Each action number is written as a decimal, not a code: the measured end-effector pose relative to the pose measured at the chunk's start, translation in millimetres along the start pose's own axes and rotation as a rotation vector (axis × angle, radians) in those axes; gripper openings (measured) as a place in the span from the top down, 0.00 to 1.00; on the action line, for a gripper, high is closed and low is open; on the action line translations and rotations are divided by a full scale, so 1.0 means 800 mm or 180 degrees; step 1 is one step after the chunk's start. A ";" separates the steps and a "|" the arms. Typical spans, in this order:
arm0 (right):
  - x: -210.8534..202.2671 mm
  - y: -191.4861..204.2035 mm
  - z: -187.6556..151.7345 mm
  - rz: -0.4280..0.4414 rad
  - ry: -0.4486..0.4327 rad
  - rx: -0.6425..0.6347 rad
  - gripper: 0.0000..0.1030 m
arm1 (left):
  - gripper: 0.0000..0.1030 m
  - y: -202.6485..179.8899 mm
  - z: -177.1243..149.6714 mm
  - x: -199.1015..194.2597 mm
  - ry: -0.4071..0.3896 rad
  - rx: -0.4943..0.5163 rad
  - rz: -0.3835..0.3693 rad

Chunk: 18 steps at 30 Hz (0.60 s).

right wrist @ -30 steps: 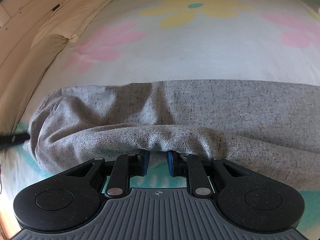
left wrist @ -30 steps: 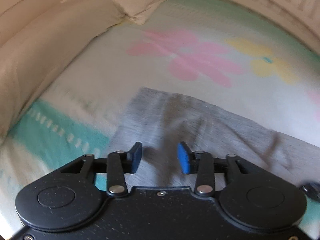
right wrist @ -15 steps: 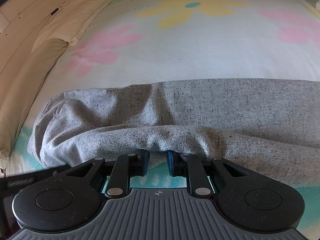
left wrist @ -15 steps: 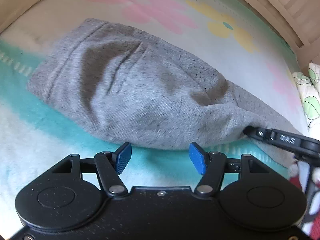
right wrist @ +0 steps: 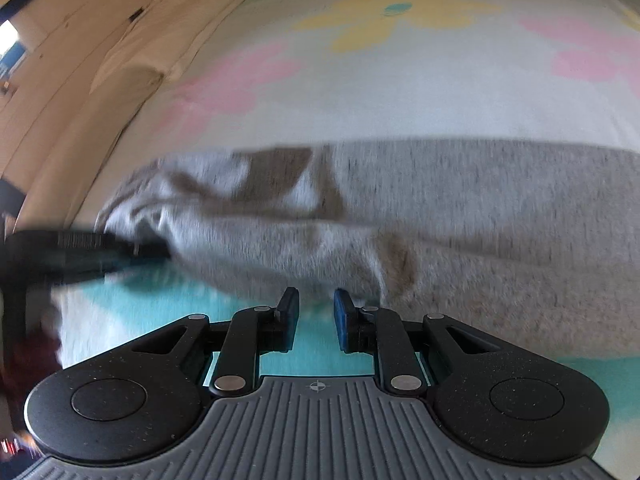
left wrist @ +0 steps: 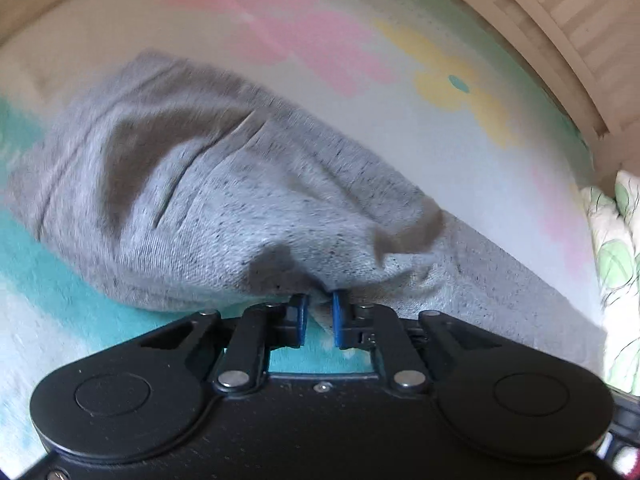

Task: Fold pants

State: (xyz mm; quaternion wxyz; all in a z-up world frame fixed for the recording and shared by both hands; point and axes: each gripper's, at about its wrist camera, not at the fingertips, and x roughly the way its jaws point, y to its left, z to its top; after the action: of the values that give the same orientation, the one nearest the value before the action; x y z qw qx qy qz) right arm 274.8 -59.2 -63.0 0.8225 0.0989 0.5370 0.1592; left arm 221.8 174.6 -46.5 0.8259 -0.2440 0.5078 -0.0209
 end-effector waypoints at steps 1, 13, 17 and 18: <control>0.003 0.001 -0.006 0.0001 0.0053 -0.0045 0.81 | 0.85 -0.003 0.002 -0.001 0.0000 0.0024 0.0019; 0.049 0.046 -0.029 -0.0139 -0.0314 -0.0683 0.67 | 0.85 -0.009 0.020 0.003 0.0266 -0.0167 0.0093; 0.059 0.055 -0.034 -0.0141 -0.0290 -0.0658 0.61 | 0.85 -0.006 0.019 0.003 0.0305 -0.0159 0.0077; 0.058 0.058 -0.036 -0.0139 -0.0278 -0.0661 0.60 | 0.85 -0.005 0.019 0.002 0.0317 -0.0163 0.0067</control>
State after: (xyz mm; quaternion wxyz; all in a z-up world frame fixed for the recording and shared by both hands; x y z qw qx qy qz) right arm 258.5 0.9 -99.1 0.8542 0.0082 0.4833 0.1916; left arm 236.7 176.6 -40.8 0.7933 -0.2583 0.5512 -0.0112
